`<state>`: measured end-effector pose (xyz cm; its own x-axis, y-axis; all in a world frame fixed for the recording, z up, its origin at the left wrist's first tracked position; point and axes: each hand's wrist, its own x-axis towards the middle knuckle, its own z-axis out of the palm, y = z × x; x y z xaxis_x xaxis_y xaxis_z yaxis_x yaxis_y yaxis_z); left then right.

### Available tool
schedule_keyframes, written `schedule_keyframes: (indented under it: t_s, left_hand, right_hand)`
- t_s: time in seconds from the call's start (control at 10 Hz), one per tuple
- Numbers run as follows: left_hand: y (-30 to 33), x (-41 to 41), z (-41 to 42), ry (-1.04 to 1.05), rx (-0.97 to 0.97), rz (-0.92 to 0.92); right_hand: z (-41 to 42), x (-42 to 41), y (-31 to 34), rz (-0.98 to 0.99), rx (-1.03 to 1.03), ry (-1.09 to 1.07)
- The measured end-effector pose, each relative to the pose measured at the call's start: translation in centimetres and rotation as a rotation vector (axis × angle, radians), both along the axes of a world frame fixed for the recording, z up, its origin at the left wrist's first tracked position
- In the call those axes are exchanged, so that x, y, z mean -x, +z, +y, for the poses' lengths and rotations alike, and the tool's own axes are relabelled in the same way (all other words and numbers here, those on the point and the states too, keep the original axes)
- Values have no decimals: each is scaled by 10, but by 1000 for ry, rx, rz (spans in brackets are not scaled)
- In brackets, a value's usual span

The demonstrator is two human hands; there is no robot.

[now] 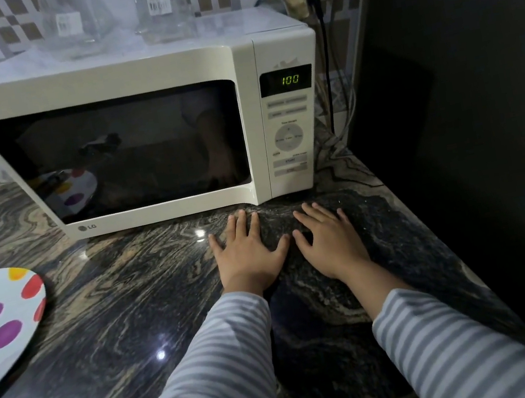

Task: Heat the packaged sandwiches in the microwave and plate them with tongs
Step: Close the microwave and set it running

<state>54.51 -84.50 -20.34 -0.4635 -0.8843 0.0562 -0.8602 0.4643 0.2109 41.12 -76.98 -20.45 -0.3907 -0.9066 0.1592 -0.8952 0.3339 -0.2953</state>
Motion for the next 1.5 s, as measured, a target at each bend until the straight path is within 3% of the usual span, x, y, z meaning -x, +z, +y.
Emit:
schedule_keyframes:
  t_s: [1.0, 1.3, 1.5]
  left_hand:
    - [-1, -1, -1, -3, -7, 21]
    - [0, -2, 0, -10, 3, 28]
    - [0, -2, -1, -8, 2, 26]
  right_hand:
    - [-3, 5, 15, -58, -93, 29]
    - [-9, 9, 54, 209, 52, 21]
    - [-21, 9, 53, 248, 50, -4]
